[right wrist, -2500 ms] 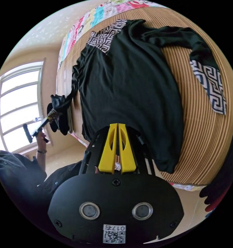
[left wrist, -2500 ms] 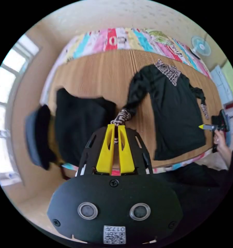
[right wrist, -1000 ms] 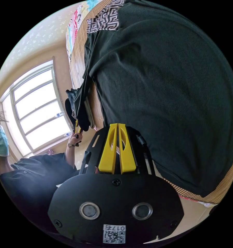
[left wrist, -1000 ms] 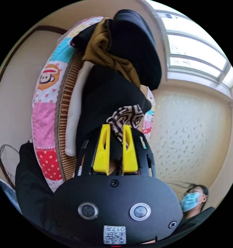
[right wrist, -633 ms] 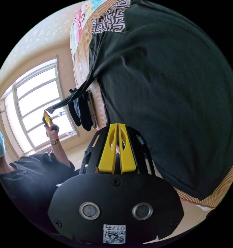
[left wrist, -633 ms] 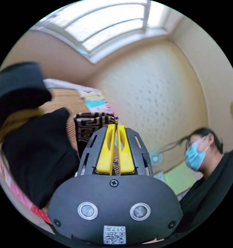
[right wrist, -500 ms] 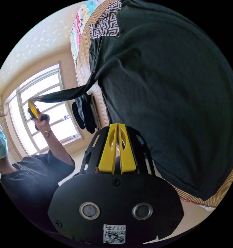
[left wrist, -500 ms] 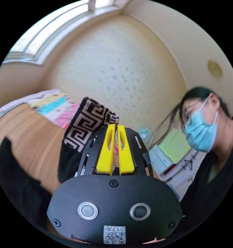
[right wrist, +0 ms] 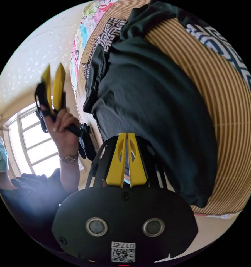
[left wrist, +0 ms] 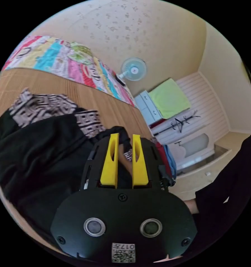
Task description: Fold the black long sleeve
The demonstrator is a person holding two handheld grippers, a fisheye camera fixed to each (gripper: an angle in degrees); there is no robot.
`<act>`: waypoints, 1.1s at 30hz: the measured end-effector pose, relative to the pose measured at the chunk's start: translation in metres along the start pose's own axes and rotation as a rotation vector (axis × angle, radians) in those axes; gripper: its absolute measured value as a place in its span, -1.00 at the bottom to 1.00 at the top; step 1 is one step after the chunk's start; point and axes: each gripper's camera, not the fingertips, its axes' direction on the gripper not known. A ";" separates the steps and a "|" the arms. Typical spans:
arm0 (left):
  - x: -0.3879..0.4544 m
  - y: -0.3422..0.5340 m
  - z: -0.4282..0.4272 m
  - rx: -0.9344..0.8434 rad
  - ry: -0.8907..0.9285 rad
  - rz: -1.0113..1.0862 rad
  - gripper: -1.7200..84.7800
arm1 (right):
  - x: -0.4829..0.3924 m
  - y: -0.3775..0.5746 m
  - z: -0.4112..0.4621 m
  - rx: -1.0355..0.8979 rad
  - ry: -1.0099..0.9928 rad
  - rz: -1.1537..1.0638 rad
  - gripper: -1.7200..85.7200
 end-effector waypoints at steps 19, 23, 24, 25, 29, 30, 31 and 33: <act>-0.333 -0.113 -0.161 0.020 -0.451 -0.344 -0.88 | -0.123 -0.027 0.058 0.203 0.205 -0.224 -0.94; -0.346 -0.107 -0.201 0.110 -0.358 -0.356 -0.79 | -0.134 -0.014 0.071 0.216 0.245 -0.229 -0.94; -0.336 -0.093 -0.211 0.134 -0.340 -0.334 -0.78 | -0.134 -0.007 0.074 0.222 0.256 -0.214 -0.93; -0.330 -0.085 -0.214 0.136 -0.336 -0.329 -0.77 | -0.131 0.001 0.075 0.231 0.259 -0.184 -0.93; -0.279 -0.006 -0.207 0.019 -0.360 -0.347 -0.70 | -0.112 0.021 0.052 0.338 0.250 -0.040 -0.88; -0.266 0.019 -0.201 -0.040 -0.389 -0.366 -0.69 | -0.108 0.031 0.036 0.418 0.289 0.011 -0.86; -0.261 0.031 -0.198 -0.068 -0.400 -0.390 -0.69 | -0.112 0.041 0.019 0.511 0.401 0.035 -0.84; -0.244 0.073 -0.198 -0.137 -0.416 -0.470 -0.67 | -0.122 0.045 0.003 0.570 0.608 0.053 -0.76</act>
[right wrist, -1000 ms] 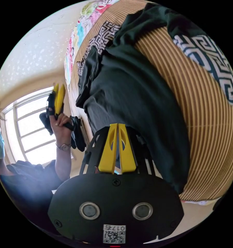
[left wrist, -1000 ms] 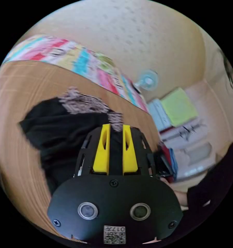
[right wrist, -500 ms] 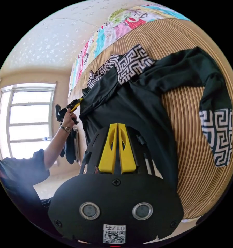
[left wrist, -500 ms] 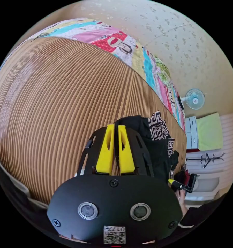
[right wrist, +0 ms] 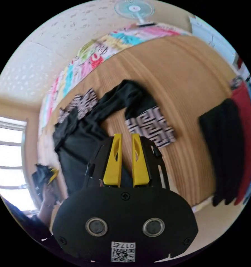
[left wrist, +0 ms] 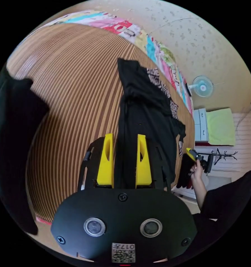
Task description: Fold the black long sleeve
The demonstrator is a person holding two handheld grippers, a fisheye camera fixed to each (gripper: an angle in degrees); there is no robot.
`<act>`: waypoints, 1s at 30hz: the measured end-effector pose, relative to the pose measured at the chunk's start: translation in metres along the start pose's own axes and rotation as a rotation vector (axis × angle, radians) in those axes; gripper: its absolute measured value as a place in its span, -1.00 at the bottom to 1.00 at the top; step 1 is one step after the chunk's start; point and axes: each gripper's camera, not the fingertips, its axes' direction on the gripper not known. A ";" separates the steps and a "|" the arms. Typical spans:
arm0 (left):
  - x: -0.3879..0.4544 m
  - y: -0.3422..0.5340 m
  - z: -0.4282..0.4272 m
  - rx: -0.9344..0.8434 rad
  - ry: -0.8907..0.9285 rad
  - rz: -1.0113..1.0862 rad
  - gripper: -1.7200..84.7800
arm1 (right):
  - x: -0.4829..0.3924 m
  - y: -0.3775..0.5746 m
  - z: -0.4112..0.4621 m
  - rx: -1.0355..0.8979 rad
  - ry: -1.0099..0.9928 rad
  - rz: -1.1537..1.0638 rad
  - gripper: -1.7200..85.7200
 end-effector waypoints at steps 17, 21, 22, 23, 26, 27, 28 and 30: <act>-0.015 -0.005 -0.021 -0.426 -0.353 0.081 -0.94 | 0.048 -0.149 -0.011 -0.036 0.372 0.016 -0.85; -0.028 -0.003 -0.030 -0.378 -0.341 -0.019 -0.86 | 0.068 -0.171 -0.019 -0.029 0.287 0.087 -0.76; -0.029 -0.003 -0.032 -0.370 -0.347 -0.027 -0.85 | 0.066 -0.166 -0.025 -0.006 0.279 0.106 -0.72; -0.029 -0.003 -0.037 -0.352 -0.352 -0.034 -0.82 | 0.066 -0.163 -0.027 -0.002 0.272 0.120 -0.70; -0.022 0.002 -0.050 -0.302 -0.344 -0.016 -0.83 | 0.069 -0.141 -0.016 -0.047 0.147 0.168 -0.67; -0.020 0.004 -0.056 -0.284 -0.344 -0.013 -0.84 | 0.074 -0.132 -0.004 -0.078 0.093 0.199 -0.67; -0.019 0.005 -0.058 -0.275 -0.342 -0.013 -0.84 | 0.081 -0.124 0.012 -0.104 0.043 0.236 -0.67; -0.019 0.010 -0.069 -0.246 -0.320 -0.030 -0.85 | 0.096 -0.115 0.035 -0.114 -0.050 0.318 -0.67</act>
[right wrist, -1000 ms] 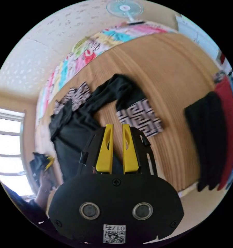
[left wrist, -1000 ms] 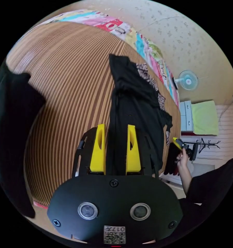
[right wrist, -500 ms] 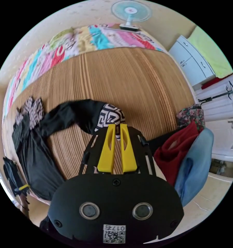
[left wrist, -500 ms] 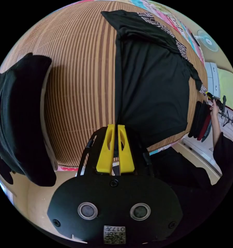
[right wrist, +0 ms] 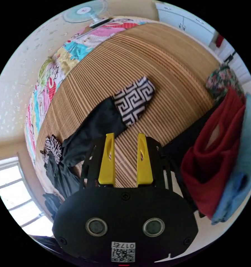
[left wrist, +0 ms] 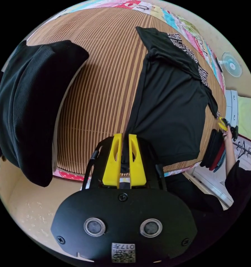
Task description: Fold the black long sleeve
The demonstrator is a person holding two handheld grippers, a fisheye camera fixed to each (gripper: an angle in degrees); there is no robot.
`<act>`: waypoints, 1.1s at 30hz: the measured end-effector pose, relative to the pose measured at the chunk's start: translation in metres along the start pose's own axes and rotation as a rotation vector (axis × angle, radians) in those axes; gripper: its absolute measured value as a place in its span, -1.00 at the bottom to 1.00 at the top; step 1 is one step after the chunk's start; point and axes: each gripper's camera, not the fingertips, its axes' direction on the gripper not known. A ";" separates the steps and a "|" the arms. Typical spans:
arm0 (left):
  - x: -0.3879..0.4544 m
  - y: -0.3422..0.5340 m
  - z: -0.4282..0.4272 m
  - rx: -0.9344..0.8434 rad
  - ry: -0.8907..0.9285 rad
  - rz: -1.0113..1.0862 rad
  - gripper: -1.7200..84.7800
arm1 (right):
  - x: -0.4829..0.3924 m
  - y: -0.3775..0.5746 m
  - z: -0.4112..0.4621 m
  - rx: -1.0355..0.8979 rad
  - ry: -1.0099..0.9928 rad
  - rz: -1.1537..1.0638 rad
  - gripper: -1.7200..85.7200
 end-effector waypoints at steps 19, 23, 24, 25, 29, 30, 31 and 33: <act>-0.001 0.042 -0.074 0.418 0.412 0.030 -0.95 | -0.308 0.135 -0.018 0.469 -0.695 -0.768 -0.89; 0.020 0.030 -0.071 0.501 0.535 0.068 -0.86 | -0.359 0.176 0.136 -0.175 -0.662 -0.838 -0.88; 0.022 0.025 -0.072 0.525 0.531 0.062 -0.84 | -0.355 0.190 0.181 -0.375 -0.603 -0.801 -0.88; 0.024 0.022 -0.072 0.540 0.529 0.062 -0.82 | -0.339 0.203 0.204 -0.464 -0.573 -0.747 -0.88; 0.037 -0.019 -0.073 0.581 0.489 0.094 -0.75 | -0.288 0.223 0.204 -0.498 -0.478 -0.709 -0.90; 0.041 -0.032 -0.074 0.594 0.474 0.091 -0.72 | -0.276 0.224 0.195 -0.476 -0.395 -0.725 -0.91; 0.043 -0.038 -0.075 0.606 0.466 0.092 -0.71 | -0.267 0.224 0.188 -0.459 -0.300 -0.752 -0.91; 0.054 -0.064 -0.080 0.636 0.421 0.098 -0.69 | -0.258 0.222 0.181 -0.439 -0.148 -0.802 -0.91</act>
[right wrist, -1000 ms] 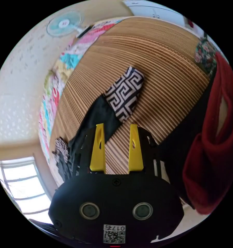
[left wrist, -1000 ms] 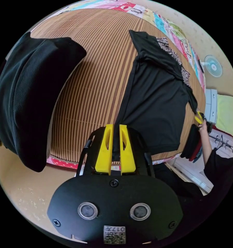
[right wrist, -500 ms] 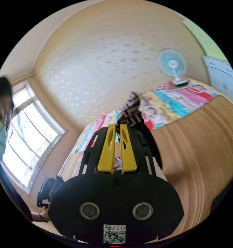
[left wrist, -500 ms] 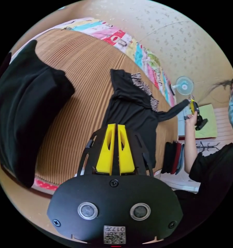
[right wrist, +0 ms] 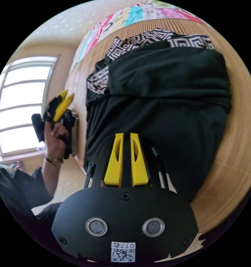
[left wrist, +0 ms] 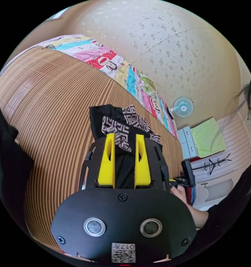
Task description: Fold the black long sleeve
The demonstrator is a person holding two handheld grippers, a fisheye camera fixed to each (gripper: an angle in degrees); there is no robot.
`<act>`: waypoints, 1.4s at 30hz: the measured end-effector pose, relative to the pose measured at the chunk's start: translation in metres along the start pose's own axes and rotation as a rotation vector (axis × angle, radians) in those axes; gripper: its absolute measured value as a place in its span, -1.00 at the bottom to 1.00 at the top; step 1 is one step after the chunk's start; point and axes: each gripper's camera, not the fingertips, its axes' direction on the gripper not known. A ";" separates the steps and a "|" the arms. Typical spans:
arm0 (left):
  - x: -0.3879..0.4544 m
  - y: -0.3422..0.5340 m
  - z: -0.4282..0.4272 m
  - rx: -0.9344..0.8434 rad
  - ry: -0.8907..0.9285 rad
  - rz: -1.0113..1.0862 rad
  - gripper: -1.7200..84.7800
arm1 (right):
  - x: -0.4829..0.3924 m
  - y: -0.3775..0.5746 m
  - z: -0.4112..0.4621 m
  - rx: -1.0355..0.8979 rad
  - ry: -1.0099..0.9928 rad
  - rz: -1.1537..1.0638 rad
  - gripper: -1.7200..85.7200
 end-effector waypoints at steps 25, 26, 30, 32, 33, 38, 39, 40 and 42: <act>-0.022 0.041 -0.065 -0.078 0.085 -0.120 -0.77 | 0.073 0.014 -0.062 -0.008 0.166 0.043 -0.93; -0.015 0.055 -0.080 -0.103 0.063 -0.097 -0.76 | 0.075 0.020 -0.070 0.007 0.172 0.040 -0.93; 0.005 0.115 -0.126 -0.290 0.020 -0.036 -0.71 | 0.113 0.063 -0.096 -0.080 0.193 0.141 -0.85; 0.010 0.141 -0.143 -0.372 0.010 -0.025 -0.70 | 0.130 0.089 -0.102 -0.113 0.180 0.149 -0.79; 0.014 0.156 -0.155 -0.415 0.000 -0.019 -0.69 | 0.140 0.106 -0.106 -0.133 0.162 0.154 -0.75; 0.022 0.196 -0.194 -0.497 -0.058 -0.039 -0.68 | 0.178 0.170 -0.123 -0.152 0.067 0.234 -0.64; 0.021 0.202 -0.199 -0.502 -0.057 -0.060 -0.67 | 0.187 0.181 -0.126 -0.153 0.048 0.266 -0.64; 0.021 0.204 -0.201 -0.505 -0.053 -0.074 -0.67 | 0.194 0.191 -0.128 -0.153 0.027 0.291 -0.64; 0.022 0.209 -0.203 -0.520 -0.013 -0.106 -0.67 | 0.199 0.202 -0.131 -0.151 -0.009 0.304 -0.64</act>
